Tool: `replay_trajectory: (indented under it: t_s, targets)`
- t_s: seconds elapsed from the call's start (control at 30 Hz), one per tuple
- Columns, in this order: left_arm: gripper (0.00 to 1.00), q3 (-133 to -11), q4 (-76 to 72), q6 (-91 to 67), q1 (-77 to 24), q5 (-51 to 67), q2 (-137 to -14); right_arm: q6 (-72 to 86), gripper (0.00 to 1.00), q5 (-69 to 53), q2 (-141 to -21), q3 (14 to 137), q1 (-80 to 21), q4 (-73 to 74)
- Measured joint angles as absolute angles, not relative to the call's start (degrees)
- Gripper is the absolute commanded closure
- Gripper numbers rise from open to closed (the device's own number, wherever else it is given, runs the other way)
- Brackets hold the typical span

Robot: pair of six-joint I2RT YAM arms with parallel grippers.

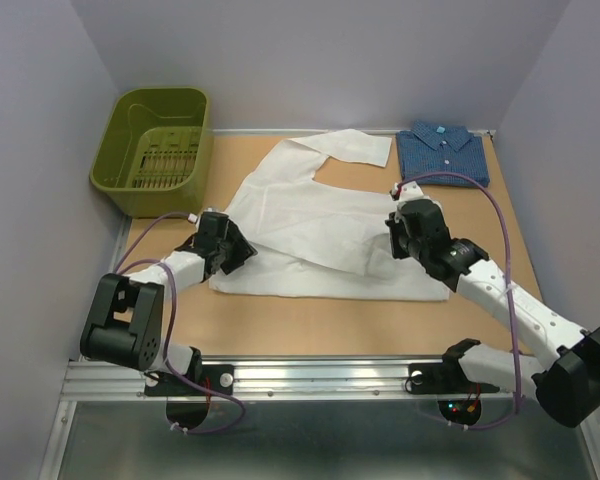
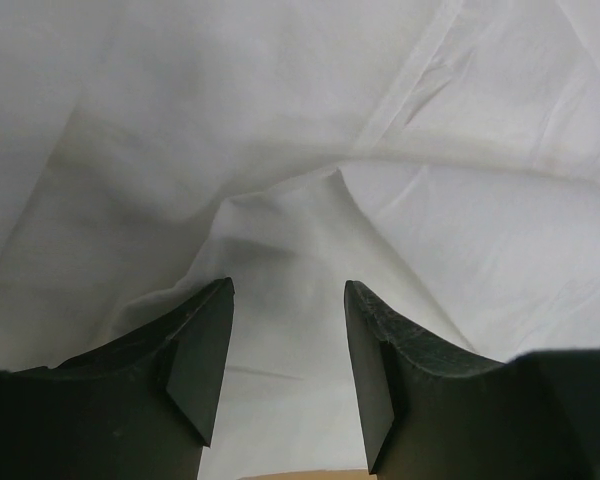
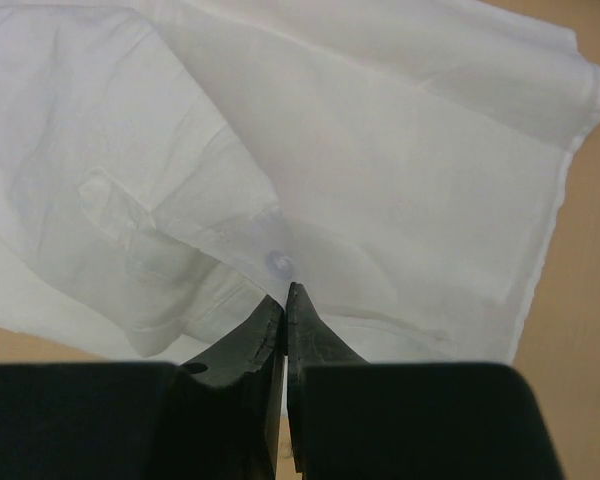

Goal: Fold and stack the long sleeve shirts
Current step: Fold the shirt

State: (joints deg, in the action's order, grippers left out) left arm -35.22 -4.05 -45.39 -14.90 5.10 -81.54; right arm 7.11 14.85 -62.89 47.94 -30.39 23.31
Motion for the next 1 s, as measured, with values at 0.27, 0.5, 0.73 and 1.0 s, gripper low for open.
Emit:
replay_trajectory:
  t_s: [0.27, 0.5, 0.73, 1.0]
  targets:
    - [0.40, -32.36, -2.13, -46.98, -14.72, 4.16, -74.02, 7.29, 0.91, 15.25, -61.34, 52.05, -30.39, 29.95]
    - [0.40, -32.21, -1.02, -47.51, -14.57, 2.79, -65.84, 7.55, 0.90, 15.90, -60.38, 53.06, -30.39, 33.08]
    - [0.40, -32.21, 1.56, -47.22, -14.52, 2.04, -63.20, 10.48, 0.91, 22.24, -62.96, 53.04, -30.39, 36.21]
    - [0.40, -32.21, 3.33, -46.33, -14.52, 1.13, -61.19, 12.43, 0.81, 26.44, -67.85, 53.04, -30.39, 37.63]
